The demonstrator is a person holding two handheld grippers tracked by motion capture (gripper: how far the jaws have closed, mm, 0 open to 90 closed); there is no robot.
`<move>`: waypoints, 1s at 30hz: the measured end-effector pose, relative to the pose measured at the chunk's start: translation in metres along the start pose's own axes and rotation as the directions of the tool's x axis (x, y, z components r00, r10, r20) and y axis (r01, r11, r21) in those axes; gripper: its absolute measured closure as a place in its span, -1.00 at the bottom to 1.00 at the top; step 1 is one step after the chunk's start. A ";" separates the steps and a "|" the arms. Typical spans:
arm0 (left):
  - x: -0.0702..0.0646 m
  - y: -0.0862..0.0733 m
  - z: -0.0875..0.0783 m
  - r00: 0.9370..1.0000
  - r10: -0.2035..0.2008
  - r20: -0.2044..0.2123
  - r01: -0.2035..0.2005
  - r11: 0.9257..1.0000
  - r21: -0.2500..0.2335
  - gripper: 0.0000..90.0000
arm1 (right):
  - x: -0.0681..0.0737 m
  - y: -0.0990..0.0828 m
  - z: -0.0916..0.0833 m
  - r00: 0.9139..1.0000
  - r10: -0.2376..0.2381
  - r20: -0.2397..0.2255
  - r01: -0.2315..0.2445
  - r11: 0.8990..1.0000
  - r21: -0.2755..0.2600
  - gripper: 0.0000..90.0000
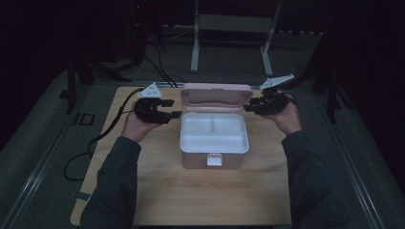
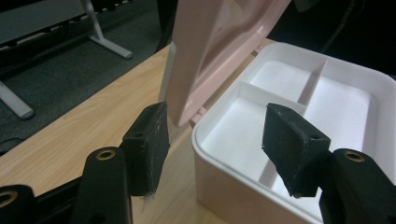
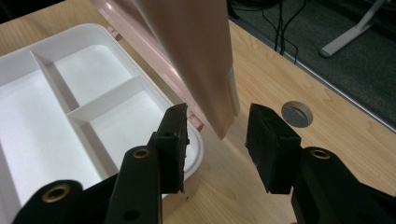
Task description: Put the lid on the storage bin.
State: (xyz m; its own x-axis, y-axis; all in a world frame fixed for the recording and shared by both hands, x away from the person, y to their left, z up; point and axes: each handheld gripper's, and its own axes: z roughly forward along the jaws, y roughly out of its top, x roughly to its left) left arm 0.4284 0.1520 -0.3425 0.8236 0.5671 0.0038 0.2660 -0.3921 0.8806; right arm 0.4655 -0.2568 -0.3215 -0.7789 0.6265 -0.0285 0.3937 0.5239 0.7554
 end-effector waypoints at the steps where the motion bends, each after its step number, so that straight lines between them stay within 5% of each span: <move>1: 0.000 0.001 0.001 1.000 -0.002 0.001 0.002 1.000 -0.002 -0.09 | 0.000 0.000 0.000 1.000 0.001 -0.002 -0.001 1.000 -0.005 0.29; 30: 0.006 0.023 0.015 1.000 -0.018 0.011 0.018 0.999 -0.030 -0.02 | 0.004 0.008 -0.006 1.000 -0.024 -0.010 0.023 0.998 -0.050 0.31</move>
State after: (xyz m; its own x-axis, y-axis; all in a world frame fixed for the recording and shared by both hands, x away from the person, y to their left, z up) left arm 0.4473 0.1355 -0.3295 0.8243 0.5659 -0.0169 0.2653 -0.3597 0.8946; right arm 0.4629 -0.2536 -0.3120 -0.7930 0.6079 -0.0398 0.3506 0.5088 0.7863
